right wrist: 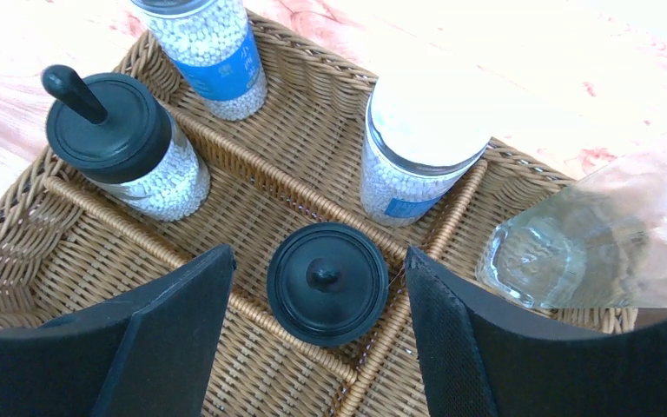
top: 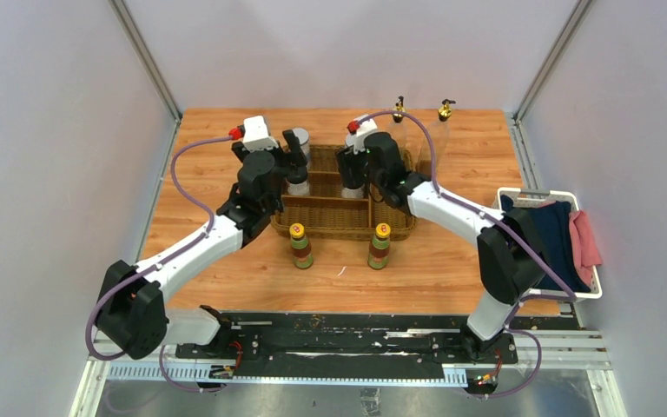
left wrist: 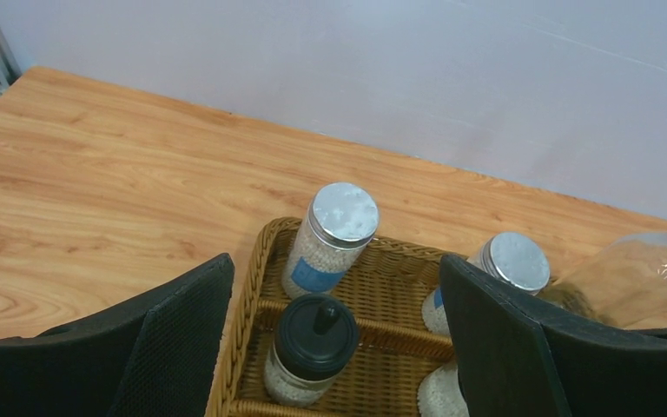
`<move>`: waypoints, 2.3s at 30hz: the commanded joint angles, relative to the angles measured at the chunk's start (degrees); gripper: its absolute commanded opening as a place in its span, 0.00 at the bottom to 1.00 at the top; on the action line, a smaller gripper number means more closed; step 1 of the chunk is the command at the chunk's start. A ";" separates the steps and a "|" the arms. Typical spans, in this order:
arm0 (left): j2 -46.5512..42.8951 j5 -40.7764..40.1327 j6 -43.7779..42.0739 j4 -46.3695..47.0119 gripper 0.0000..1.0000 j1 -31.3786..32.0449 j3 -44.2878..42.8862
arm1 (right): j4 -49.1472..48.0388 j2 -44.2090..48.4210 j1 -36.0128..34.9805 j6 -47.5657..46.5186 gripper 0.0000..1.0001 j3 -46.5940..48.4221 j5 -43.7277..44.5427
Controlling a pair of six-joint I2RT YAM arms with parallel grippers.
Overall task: Organize the condiment bottles
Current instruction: Place the bottle in the storage box, then pick up the bottle from the center of the board.
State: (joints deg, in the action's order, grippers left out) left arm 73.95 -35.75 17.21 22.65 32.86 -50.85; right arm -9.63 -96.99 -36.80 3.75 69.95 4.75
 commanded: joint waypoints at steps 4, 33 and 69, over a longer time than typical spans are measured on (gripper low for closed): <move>-5.01 0.35 1.34 -4.03 0.93 1.05 1.14 | 4.67 5.64 -2.27 -3.47 0.76 4.44 2.29; -38.62 13.87 5.31 -37.71 0.88 12.82 16.10 | 24.94 41.57 -21.04 -1.78 0.75 -11.46 20.48; -35.74 4.33 -1.86 -16.67 0.77 23.12 29.66 | 28.01 49.11 -26.31 2.04 0.75 -21.51 25.09</move>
State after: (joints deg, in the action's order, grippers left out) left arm 37.87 -29.21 17.87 -0.14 55.29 -22.46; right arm 18.09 -47.53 -62.19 4.95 49.52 28.75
